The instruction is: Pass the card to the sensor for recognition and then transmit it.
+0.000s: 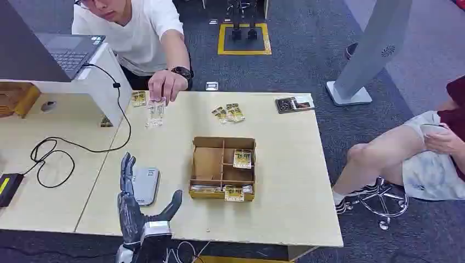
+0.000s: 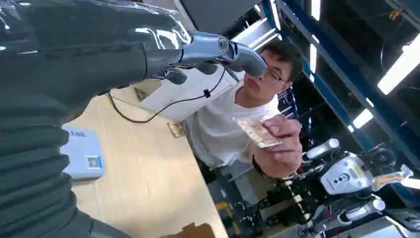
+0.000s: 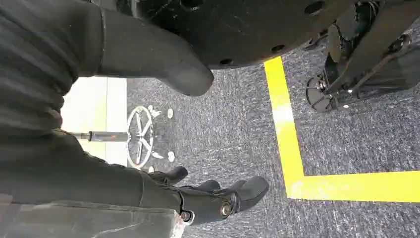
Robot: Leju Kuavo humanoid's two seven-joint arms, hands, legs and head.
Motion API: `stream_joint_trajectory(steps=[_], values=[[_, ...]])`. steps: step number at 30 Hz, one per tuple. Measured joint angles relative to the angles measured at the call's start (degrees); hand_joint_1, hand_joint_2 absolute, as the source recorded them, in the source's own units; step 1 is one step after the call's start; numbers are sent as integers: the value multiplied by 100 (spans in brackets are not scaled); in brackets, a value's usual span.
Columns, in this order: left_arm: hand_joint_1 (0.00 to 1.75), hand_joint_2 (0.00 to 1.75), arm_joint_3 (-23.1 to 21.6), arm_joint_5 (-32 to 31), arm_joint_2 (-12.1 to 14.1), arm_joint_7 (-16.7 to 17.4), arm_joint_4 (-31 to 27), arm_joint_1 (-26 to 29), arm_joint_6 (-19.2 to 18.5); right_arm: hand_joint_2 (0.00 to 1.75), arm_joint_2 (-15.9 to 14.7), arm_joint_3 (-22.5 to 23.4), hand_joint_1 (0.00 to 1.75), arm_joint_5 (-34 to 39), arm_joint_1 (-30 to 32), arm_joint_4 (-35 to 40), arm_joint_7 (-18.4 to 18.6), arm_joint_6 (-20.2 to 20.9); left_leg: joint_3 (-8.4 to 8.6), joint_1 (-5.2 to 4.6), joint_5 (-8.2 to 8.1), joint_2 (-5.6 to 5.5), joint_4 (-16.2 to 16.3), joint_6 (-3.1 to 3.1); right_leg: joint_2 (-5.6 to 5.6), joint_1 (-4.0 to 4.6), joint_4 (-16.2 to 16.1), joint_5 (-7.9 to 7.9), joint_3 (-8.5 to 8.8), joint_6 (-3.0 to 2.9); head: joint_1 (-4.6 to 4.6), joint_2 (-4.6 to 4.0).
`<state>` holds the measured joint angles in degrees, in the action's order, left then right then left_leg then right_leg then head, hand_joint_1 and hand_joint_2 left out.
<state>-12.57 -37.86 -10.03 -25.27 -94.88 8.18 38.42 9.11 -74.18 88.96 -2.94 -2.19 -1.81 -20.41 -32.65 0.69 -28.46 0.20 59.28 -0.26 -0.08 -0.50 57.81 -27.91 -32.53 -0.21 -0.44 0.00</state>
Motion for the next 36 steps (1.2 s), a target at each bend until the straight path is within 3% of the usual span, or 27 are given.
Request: stream_joint_trajectory(steps=[4, 9, 14, 19, 24, 28, 32, 36], values=[[0, 175, 52, -136, -26, 122, 103, -226, -2, 175, -20, -39, 0, -4, -1, 0, 15, 68, -1, 0, 1, 0, 0, -1, 0, 0, 0, 0, 0, 0, -2, 0], [0, 175, 155, -409, -103, 28, 186, -368, 0, 175, -31, -112, 0, -7, -7, 0, 66, 90, -1, 0, 1, -1, 0, -1, 0, 0, 0, 0, -1, 0, -2, 0], [0, 175, 726, -1487, -385, -304, 240, -651, -2, 175, -52, -251, 0, -24, -19, 0, 125, 127, 1, 0, 1, 3, 0, -1, 4, 0, 0, 0, -1, 0, -2, 0], [0, 175, 1362, -2652, -492, -330, 251, -849, -2, 175, -105, -418, 0, -125, -31, 33, 192, 153, 3, 1, 2, 2, 0, -2, 4, 1, 1, 1, -1, -1, -4, 0], [0, 175, 1779, -2988, -522, -306, 253, -989, -2, 175, -153, -518, 0, -125, -33, 87, 199, 160, 3, 1, 2, 2, 0, -3, 3, 1, 1, 1, -1, -2, -2, 0], [0, 175, 1960, -3803, -529, -46, 251, -1090, -2, 175, -201, -599, 0, -153, -37, 151, 223, 170, 2, 0, 2, 2, 0, -3, 3, 1, 1, 1, -1, -1, -2, 0], [0, 175, 2046, -4101, -531, 147, 253, -1139, 0, 175, -236, -638, 0, -195, -39, 212, 249, 179, 2, 0, 2, 2, 1, -2, 3, 1, 0, 1, -1, -1, -2, 0], [0, 175, 2039, -4586, -503, 879, 253, -1180, 0, 175, -271, -702, 0, -199, -42, 262, 256, 192, 3, 0, 2, 2, 1, -2, 3, 0, 1, 1, -1, -1, -4, 0]])
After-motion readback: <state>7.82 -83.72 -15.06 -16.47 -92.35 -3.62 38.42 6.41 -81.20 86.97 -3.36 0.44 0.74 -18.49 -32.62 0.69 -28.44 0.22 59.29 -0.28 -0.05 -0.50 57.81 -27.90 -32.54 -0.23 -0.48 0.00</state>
